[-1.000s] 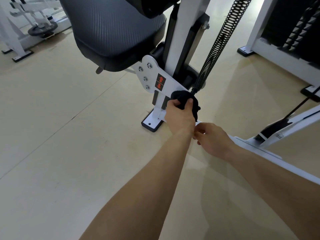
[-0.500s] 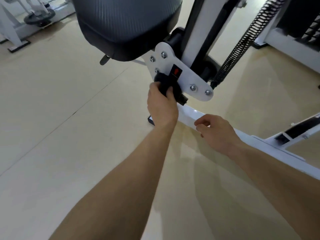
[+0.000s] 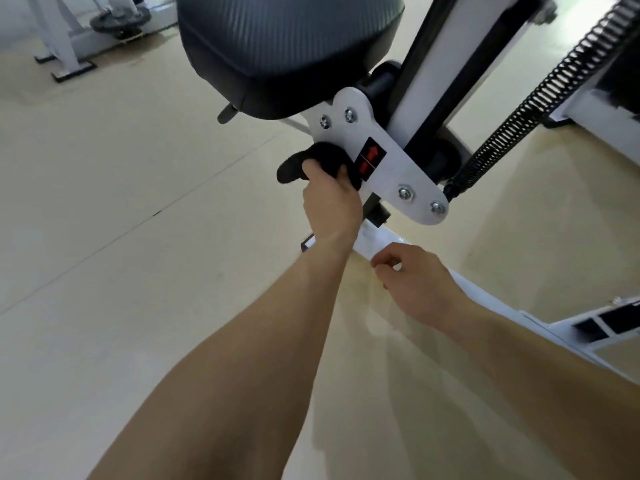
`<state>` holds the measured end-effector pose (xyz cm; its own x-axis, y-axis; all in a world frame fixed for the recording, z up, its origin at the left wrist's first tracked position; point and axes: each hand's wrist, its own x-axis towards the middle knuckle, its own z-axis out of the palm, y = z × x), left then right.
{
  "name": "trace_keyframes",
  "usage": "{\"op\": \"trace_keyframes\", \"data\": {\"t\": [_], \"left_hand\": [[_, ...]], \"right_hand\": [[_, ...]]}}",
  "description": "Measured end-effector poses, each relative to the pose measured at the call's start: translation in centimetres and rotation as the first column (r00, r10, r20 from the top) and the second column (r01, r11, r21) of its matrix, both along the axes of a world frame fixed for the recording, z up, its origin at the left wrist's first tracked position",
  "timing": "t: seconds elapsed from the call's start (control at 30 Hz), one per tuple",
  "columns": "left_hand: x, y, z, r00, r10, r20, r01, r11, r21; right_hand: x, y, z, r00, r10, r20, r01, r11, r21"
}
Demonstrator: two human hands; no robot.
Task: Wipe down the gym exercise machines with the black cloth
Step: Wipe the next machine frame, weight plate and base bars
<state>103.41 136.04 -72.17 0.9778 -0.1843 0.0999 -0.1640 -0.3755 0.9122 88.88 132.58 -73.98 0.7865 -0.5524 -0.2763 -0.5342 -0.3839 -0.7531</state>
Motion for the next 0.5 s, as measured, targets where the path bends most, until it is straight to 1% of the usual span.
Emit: {"op": "trace_keyframes", "data": {"t": [0.1, 0.17, 0.27, 0.3, 0.33, 0.5], "left_hand": [[-0.4, 0.3, -0.1, 0.998, -0.017, -0.066, 0.015, 1.0, -0.019], [-1.1, 0.1, 0.5, 0.998, -0.021, -0.06, 0.017, 0.997, -0.075], [-1.9, -0.9, 1.9, 0.999, 0.02, -0.042, -0.029, 0.978, -0.208], [-2.1, -1.1, 2.1, 0.999, 0.034, -0.038, -0.042, 0.976, -0.214], [-2.4, -1.1, 2.0, 0.999, 0.034, -0.029, -0.039, 0.981, -0.192], [-4.4, -0.6, -1.6, 0.997, -0.068, 0.028, 0.069, 0.997, -0.035]], "right_hand": [[0.1, 0.0, -0.4, 0.999, 0.032, -0.019, -0.032, 0.999, 0.0], [0.1, 0.0, -0.4, 0.998, 0.051, -0.029, -0.051, 0.999, 0.001], [-0.1, 0.0, -0.7, 0.997, 0.064, -0.048, -0.064, 0.998, 0.01], [-0.2, 0.0, -0.9, 0.996, 0.071, -0.054, -0.071, 0.997, 0.01], [-0.3, 0.0, -1.1, 0.995, 0.08, -0.052, -0.08, 0.997, 0.015], [-1.2, -0.3, -2.3, 0.991, 0.116, -0.062, -0.115, 0.993, 0.017]]}}
